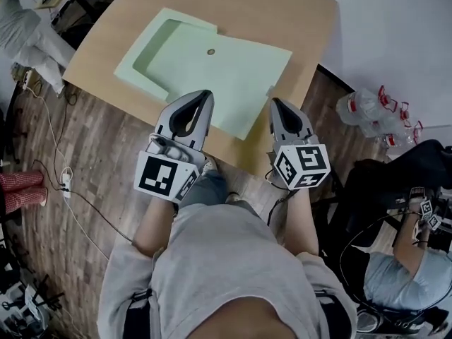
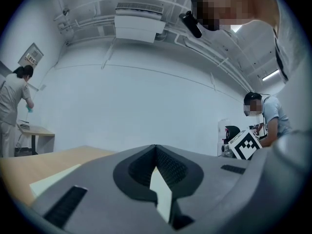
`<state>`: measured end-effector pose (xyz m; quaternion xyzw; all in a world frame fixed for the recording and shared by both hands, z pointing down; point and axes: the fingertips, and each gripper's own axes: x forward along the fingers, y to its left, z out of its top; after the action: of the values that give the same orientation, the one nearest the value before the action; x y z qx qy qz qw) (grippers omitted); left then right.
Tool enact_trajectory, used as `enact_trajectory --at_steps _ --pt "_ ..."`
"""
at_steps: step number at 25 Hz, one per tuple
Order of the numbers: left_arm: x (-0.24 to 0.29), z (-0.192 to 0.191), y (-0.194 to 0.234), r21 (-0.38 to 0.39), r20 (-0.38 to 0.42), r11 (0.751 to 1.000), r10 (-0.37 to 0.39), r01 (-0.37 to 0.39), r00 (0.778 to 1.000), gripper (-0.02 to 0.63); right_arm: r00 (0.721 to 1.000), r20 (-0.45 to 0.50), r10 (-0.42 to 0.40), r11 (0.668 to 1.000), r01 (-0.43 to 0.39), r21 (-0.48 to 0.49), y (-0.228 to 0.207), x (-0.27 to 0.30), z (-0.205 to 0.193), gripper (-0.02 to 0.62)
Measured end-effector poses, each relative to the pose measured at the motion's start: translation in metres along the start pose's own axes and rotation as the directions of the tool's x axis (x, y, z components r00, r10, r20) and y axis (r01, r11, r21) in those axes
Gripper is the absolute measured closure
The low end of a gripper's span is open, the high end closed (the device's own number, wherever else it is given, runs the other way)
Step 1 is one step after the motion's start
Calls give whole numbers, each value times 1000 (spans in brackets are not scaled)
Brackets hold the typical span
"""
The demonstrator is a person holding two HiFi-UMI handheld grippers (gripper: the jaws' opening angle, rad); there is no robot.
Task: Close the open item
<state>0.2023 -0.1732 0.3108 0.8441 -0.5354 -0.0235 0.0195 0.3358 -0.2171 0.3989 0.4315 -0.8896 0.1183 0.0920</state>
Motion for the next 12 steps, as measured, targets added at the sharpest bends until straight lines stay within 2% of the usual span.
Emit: enact_trajectory --at_steps 12 --pt "31 -27 25 -54 -45 997 -55 53 997 592 987 -139 -79 990 94 107 -30 29 -54 581"
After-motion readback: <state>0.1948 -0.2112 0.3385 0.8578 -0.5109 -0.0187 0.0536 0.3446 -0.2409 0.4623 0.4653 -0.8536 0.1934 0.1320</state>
